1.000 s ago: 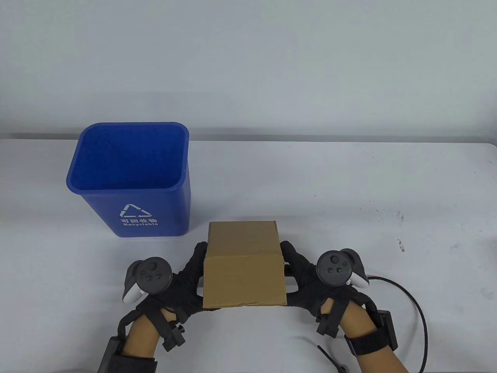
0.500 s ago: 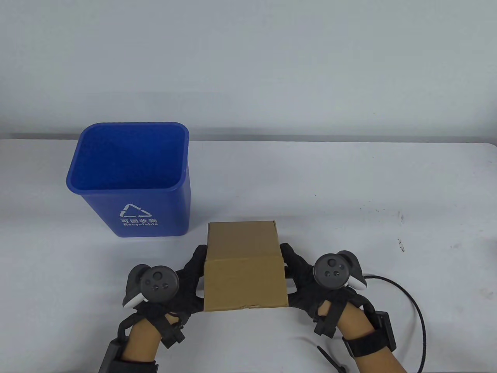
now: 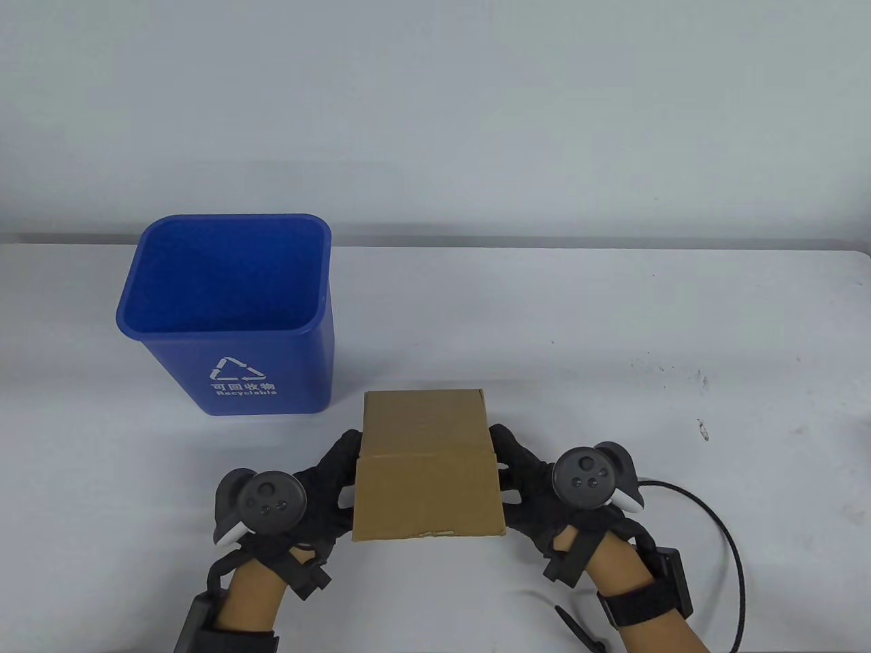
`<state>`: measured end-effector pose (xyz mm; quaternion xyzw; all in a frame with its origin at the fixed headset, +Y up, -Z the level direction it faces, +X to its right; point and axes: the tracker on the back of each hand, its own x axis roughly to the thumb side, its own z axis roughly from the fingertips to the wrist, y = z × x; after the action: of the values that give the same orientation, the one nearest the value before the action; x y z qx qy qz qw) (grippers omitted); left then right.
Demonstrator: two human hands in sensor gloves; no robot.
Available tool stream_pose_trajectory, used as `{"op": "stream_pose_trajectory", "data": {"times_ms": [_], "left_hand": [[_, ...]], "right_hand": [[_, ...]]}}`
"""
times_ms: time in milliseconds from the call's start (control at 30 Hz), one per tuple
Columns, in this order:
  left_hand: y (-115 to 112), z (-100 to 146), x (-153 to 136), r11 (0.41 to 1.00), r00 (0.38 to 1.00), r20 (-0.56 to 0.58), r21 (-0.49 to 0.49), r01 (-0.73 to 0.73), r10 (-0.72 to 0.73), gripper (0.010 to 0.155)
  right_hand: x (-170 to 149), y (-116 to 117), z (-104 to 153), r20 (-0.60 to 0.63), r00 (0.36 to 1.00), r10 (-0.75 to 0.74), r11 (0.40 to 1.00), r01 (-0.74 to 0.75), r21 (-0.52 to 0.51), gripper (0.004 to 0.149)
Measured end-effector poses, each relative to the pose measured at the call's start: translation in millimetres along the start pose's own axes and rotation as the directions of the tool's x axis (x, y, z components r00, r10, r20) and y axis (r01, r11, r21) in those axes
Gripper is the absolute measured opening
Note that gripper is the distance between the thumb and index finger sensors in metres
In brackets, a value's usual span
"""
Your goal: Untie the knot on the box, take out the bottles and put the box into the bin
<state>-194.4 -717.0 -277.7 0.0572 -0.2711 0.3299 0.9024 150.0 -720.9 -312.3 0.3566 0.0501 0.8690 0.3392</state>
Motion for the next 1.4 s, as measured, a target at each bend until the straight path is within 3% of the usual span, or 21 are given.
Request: {"op": "stream_pose_trajectory", "data": {"times_ms": [367,533,867,1400], "left_hand": [[-3,2,-11,0.990,0.989,-0.059,-0.027,-0.140,0.138,0.094],[-7,2,-12,0.986,0.985,-0.082,-0.062,-0.157,0.152,0.102],[-7,4,-16,0.965,0.961,-0.118,-0.061,-0.257,0.248,0.095],[-3,7,-17,0.946,0.932,-0.165,0.051,-0.320,0.324,0.097]], "right_hand": [[2,5,0,-0.029,0.997,-0.065,0.997,0.066,0.040,0.100],[2,8,0,-0.044,0.997,-0.066,0.995,0.069,0.067,0.102],[2,9,1,-0.055,0.993,-0.101,0.992,0.105,0.074,0.102],[1,12,-1,-0.084,0.995,-0.060,0.994,0.067,0.087,0.103]]}}
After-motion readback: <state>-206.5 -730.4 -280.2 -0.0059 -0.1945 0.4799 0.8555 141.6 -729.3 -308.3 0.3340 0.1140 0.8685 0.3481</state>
